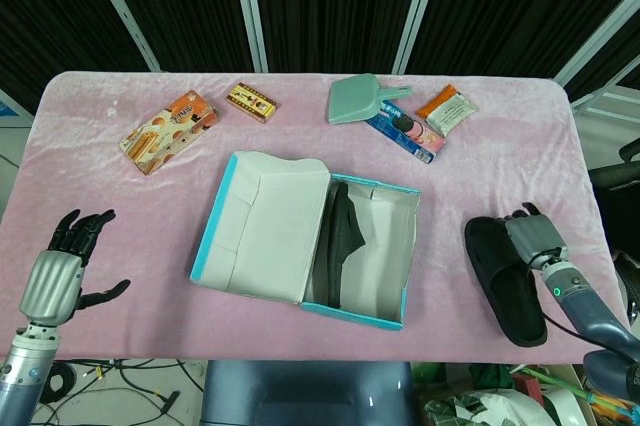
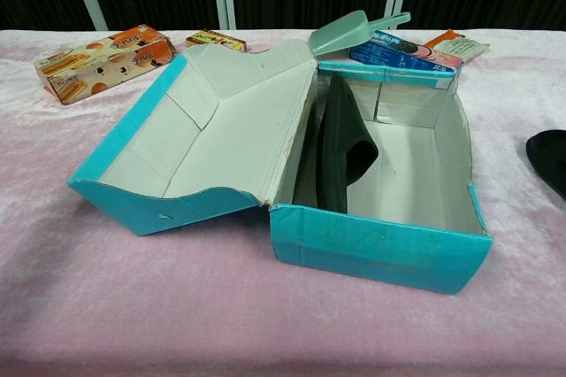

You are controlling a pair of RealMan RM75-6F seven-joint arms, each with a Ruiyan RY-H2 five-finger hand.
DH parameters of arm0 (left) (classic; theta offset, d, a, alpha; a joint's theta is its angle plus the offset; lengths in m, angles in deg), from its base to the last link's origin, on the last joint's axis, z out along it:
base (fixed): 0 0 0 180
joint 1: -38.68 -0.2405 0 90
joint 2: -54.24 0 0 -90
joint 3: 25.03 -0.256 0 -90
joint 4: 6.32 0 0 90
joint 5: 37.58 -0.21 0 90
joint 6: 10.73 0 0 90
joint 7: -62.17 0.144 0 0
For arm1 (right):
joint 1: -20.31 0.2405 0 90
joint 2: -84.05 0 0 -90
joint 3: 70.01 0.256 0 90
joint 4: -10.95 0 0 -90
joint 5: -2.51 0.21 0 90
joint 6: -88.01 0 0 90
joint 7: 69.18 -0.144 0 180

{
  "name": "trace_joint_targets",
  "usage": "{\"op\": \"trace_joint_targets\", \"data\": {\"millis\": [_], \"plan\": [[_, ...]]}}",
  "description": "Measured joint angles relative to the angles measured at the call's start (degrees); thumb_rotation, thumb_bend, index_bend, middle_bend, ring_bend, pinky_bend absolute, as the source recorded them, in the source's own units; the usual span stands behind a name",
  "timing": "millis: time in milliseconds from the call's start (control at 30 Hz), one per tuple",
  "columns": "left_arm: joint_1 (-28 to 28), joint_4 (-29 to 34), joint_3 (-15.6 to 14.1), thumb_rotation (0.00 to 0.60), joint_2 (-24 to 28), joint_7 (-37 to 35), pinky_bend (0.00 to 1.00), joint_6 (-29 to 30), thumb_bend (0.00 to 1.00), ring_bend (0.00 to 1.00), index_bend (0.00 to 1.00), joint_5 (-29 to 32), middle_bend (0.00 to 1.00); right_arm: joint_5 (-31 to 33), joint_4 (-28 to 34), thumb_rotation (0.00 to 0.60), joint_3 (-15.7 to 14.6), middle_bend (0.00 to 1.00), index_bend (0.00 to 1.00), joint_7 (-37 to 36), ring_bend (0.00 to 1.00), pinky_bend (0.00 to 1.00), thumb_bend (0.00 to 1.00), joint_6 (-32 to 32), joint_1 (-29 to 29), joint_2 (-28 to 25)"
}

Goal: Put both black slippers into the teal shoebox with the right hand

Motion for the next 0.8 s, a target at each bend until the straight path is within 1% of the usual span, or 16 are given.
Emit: {"op": "trace_joint_targets", "data": {"millis": [167, 300, 433, 500, 600, 800], "plan": [[0.0, -0.1, 0.2, 0.6, 0.1, -0.3, 0.07, 0.2, 0.01, 0.12, 0.01, 0.0, 0.16, -0.8, 4.4, 0.6, 1.3, 0.45, 0.52, 0.1, 0.23, 0.09, 0.22, -3.8, -0.6, -2.1], [0.2, -0.2, 0.2, 0.6, 0.1, -0.3, 0.07, -0.1, 0.01, 0.12, 0.01, -0.1, 0.16, -1.6, 9.3, 0.6, 3.0, 0.45, 0.52, -0.6, 0.23, 0.09, 0.22, -8.0, -1.3, -4.5], [0.4, -0.4, 0.2, 0.6, 0.1, -0.3, 0.07, -0.3, 0.01, 0.12, 0.01, -0.3, 0.16, -2.2, 14.1, 0.6, 5.6, 0.45, 0.52, -3.8, 0.23, 0.1, 0.22, -11.5, -1.9, -7.3], [0.4, -0.4, 0.2, 0.6, 0.0, -0.4, 0.07, -0.3, 0.01, 0.12, 0.01, -0.3, 0.16, -2.3, 15.5, 0.6, 6.7, 0.45, 0.53, -6.1, 0.23, 0.1, 0.22, -12.4, -2.1, -8.1], [0.6, -0.5, 0.3, 0.6, 0.1, -0.5, 0.07, -0.7, 0.01, 0.12, 0.01, -0.1, 0.16, -2.5, 17.9, 0.6, 8.7, 0.44, 0.53, -11.4, 0.22, 0.1, 0.22, -14.3, -2.5, -8.4], [0.9, 0.1, 0.7, 0.6, 0.8, -0.2, 0.07, -0.7, 0.01, 0.12, 0.01, -0.3, 0.16, -3.6, 21.0, 0.6, 11.8, 0.43, 0.53, -28.0, 0.2, 0.09, 0.21, -16.1, -3.0, -6.9]]}}
